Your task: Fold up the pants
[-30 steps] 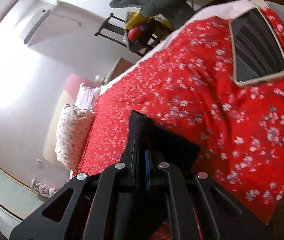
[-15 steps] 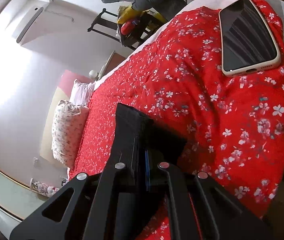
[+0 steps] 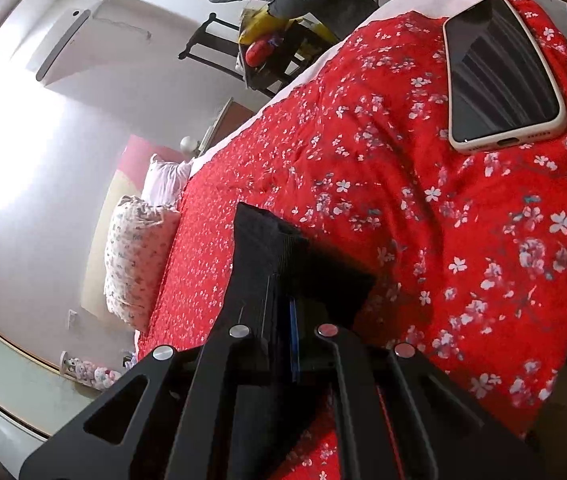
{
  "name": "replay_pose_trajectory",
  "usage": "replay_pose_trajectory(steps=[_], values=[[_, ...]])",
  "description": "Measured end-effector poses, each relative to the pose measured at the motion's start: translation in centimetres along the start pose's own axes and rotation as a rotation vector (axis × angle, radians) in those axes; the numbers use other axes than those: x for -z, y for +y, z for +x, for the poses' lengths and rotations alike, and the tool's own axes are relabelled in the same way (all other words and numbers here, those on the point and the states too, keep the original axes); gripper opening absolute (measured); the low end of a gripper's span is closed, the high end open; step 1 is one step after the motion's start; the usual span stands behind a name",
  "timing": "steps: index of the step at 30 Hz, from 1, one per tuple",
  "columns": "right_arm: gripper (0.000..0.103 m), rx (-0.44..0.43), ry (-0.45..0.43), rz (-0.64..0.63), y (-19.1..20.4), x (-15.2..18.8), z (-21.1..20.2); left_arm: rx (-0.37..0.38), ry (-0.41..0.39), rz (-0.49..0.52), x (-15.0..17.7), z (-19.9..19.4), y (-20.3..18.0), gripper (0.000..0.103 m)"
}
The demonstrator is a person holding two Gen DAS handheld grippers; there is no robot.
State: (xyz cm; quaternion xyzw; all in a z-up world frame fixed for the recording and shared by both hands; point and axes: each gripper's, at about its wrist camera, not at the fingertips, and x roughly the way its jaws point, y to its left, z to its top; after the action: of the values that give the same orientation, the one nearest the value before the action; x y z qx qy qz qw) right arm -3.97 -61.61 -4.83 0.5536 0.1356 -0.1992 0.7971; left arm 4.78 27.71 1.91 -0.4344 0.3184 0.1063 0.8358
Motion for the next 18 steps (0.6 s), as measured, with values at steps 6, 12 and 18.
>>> replay_pose_trajectory(steps=[6, 12, 18], values=[[0.005, -0.010, -0.001, -0.010, 0.3, 0.1, -0.1, 0.044, -0.027, 0.040, 1.0, -2.9, 1.2, 0.010], [0.005, 0.002, 0.005, -0.005, 0.4, 0.1, 0.1, -0.056, -0.030, 0.114, 1.6, 0.2, 1.5, 0.019], [0.011, 0.022, 0.049, 0.032, -0.7, -0.3, 0.4, -0.112, -0.145, 0.133, 2.6, -3.3, 0.6, 0.060]])
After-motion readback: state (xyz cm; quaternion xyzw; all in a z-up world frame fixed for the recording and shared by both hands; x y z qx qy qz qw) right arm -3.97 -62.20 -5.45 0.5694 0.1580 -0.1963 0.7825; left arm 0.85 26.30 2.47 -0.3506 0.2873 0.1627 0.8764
